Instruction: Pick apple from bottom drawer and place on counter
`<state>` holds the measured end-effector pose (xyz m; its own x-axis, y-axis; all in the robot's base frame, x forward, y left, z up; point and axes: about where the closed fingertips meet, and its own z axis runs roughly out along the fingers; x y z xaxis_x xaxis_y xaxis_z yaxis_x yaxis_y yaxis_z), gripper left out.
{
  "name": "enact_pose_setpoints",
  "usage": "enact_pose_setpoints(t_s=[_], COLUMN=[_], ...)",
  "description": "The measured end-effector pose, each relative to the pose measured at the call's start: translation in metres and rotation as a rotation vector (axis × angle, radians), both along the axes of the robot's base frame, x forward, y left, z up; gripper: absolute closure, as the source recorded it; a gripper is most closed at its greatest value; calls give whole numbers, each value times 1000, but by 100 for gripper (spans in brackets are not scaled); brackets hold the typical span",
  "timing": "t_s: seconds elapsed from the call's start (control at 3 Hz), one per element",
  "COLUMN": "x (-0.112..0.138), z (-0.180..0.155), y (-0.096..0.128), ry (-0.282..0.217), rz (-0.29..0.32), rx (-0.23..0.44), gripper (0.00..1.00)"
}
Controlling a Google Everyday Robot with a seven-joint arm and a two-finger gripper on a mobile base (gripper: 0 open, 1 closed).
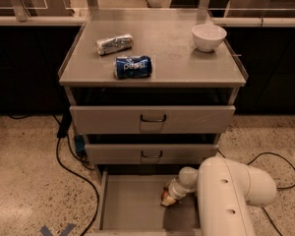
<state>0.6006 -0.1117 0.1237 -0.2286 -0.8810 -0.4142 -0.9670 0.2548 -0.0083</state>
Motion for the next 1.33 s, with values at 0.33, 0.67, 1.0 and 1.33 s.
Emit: enact_pose_setpoints(t_s=[0.33,0.67,1.0,1.33], x=[0,0,0,0], z=[0,0,0,0], y=[0,0,0,0], ry=[0,0,0,0], rz=[0,0,0,0], rx=[0,0,0,0], gripper=[100,100,81,59])
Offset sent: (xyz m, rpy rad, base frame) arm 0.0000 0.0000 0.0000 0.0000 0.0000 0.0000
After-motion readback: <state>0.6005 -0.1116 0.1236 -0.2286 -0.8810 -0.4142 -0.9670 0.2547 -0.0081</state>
